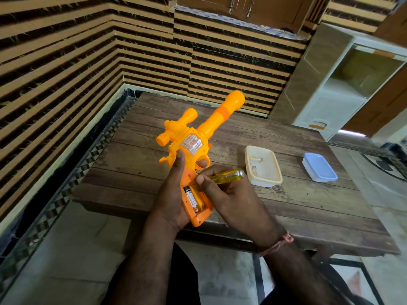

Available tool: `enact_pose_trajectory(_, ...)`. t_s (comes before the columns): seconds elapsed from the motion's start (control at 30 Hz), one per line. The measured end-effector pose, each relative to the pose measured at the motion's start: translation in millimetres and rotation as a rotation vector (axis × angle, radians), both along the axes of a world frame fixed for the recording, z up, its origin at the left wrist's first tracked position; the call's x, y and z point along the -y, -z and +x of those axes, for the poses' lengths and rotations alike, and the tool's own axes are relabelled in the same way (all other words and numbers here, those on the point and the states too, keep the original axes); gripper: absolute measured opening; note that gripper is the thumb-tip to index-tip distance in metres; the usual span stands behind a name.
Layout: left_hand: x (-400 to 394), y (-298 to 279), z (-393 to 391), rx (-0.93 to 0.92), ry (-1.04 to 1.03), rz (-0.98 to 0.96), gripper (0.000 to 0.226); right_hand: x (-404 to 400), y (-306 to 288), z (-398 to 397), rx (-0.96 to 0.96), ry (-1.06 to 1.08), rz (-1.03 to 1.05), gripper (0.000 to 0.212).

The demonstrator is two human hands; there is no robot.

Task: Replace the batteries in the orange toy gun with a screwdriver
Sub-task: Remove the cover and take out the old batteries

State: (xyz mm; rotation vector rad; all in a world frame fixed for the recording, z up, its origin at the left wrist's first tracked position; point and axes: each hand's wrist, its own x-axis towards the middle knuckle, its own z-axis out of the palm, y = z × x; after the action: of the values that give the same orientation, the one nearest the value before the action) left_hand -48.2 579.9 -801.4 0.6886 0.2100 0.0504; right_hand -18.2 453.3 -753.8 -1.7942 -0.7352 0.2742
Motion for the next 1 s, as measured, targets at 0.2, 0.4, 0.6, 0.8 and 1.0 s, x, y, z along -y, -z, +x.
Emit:
enact_pose_trajectory(0.2,4.6,-2.4,-0.6,0.028,0.047,0.065,0.065,-6.1,-12.3,13.8,-0.043,-0.024,-0.109,0.026)
enact_pose_trajectory(0.4,6.6,-1.7,0.3,0.046,0.013,0.052,0.059,-12.7,-29.7,25.7,-0.181,-0.080,-0.151,0.031)
enact_pose_trajectory(0.6,8.3,-2.6,-1.3,0.120,0.080,0.066,0.044,-18.8,-32.4,28.4,-0.243,-0.065,-0.103,0.035)
enact_pose_trajectory(0.8,9.0,1.9,-0.3,0.110,0.094,0.056,0.046,-17.2,-29.2,31.8,-0.280,-0.052,-0.065,0.038)
enact_pose_trajectory(1.0,7.1,5.5,1.6,0.058,0.101,0.061,0.049,-15.7,-22.1,33.4,-0.297,-0.030,-0.006,0.037)
